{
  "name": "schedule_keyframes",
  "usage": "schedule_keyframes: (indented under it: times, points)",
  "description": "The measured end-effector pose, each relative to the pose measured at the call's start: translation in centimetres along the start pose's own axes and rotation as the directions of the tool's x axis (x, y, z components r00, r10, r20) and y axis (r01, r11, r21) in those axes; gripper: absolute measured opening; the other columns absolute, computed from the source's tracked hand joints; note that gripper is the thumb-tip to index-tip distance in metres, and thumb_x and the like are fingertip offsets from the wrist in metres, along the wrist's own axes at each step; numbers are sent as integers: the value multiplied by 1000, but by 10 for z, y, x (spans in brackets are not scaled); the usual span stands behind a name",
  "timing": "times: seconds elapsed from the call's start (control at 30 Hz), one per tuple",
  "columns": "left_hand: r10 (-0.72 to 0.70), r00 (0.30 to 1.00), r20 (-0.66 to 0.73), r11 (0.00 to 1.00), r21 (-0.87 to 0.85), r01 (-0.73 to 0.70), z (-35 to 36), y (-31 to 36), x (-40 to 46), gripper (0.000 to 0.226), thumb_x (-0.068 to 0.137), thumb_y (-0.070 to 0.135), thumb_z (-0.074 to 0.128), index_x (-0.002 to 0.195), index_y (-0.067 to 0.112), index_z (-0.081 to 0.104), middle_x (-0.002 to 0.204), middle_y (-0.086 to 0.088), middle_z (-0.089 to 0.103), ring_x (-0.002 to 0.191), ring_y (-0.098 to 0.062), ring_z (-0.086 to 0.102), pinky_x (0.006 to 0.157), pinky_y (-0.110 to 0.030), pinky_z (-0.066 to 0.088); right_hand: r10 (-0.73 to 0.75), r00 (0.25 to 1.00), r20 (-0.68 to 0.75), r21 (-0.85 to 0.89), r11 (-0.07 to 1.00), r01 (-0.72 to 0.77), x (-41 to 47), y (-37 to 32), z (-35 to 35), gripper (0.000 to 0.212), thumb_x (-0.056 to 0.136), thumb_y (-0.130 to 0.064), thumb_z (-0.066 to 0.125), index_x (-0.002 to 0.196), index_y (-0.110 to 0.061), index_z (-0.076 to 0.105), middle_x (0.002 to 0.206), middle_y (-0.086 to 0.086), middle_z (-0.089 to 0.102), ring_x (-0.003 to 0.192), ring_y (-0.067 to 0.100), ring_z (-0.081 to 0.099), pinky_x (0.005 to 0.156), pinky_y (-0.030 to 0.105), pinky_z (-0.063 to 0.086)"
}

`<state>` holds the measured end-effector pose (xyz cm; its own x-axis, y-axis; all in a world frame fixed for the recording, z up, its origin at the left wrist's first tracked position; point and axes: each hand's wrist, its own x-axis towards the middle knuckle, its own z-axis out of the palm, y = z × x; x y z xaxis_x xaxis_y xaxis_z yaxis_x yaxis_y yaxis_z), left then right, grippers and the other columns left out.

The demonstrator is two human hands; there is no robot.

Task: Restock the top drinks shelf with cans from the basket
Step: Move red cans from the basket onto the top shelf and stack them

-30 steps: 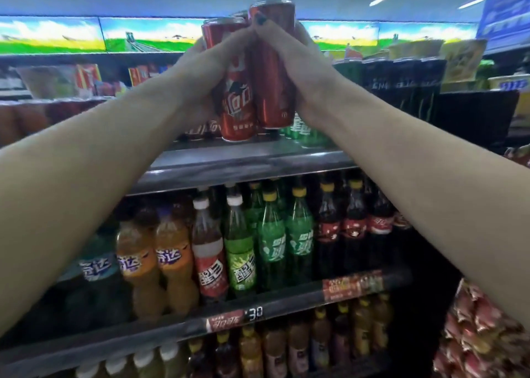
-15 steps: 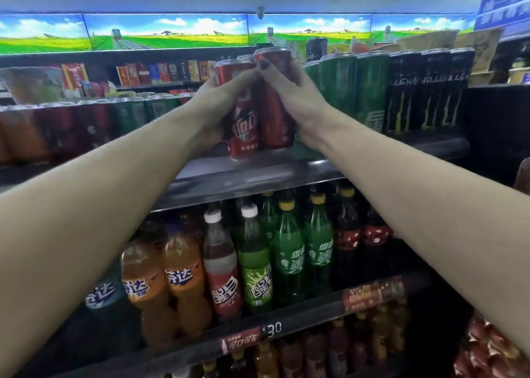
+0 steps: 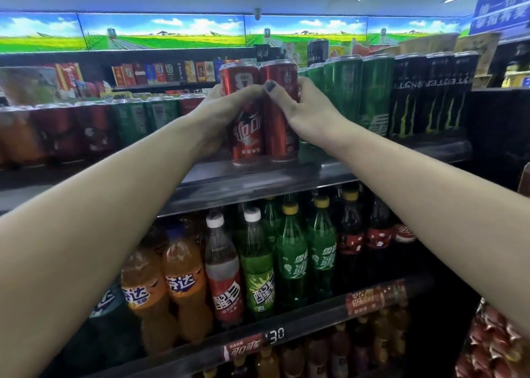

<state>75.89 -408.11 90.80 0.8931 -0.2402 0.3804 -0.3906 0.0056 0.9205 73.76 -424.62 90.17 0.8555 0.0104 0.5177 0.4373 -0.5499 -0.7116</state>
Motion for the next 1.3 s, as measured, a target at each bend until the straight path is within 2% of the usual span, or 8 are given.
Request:
schedule_keyframes:
  times: [0.07,0.2,0.33,0.53,0.73,0.87,1.0,1.3]
  points:
    - [14,1000,25,1000,4,-14,-4,-4,1,40,92,30,77,127,13,66,118,-14,77,107,-32,76,94,-52,61,10,999,-51,-103,995,-15,-12,-4,-6,79,97,-58,55,154,-11,29,144,8,52,126,25,55,93,30,44]
    - [3,1000,10,997,82,-4,-12,-15,4,64,82,24,85,138,19,55,118,-6,77,107,-26,76,86,-48,63,-138,973,-184,-293,953,79,-32,-5,-4,46,88,-29,72,121,-13,44,106,3,55,92,21,57,77,33,48]
    - [-7,1000,-18,992,129,9,-12,-15,2,62,83,30,85,136,27,54,116,2,78,105,-20,76,78,-38,62,-153,974,-165,-287,953,101,-35,-4,4,20,88,-9,65,100,-14,50,84,0,57,77,20,57,67,33,44]
    - [11,999,-51,985,173,-2,-8,-16,1,33,89,30,80,117,31,63,105,5,80,88,-8,77,63,-23,59,-45,992,-119,-356,935,-1,-13,-5,8,23,90,-2,59,112,-9,54,104,10,63,91,29,62,77,40,54]
    - [17,999,-52,984,179,-7,-9,-19,3,34,90,33,80,121,30,66,107,6,80,91,-8,78,69,-23,58,116,991,64,-355,931,-85,12,2,12,40,96,-9,51,135,-7,45,125,14,54,95,26,53,58,29,41]
    - [38,997,-72,988,152,-26,-8,-21,5,36,89,28,81,123,22,69,106,1,81,86,-10,79,66,-28,62,161,985,56,-382,915,-127,28,10,17,46,99,-13,52,142,-3,39,128,17,54,98,29,52,74,34,40]
    - [74,990,-117,987,153,-55,-13,-25,11,59,71,36,92,123,20,71,108,-2,81,99,-21,79,92,-47,63,142,976,163,-368,927,-74,38,14,24,36,96,-11,50,133,-7,52,123,14,61,110,31,60,88,36,51]
    - [74,991,-110,985,162,-56,-16,-28,16,58,70,36,91,121,15,73,107,-5,81,99,-24,79,96,-47,61,146,958,247,-334,941,-57,55,24,27,25,100,-11,49,122,-7,60,115,7,63,110,26,61,96,35,49]
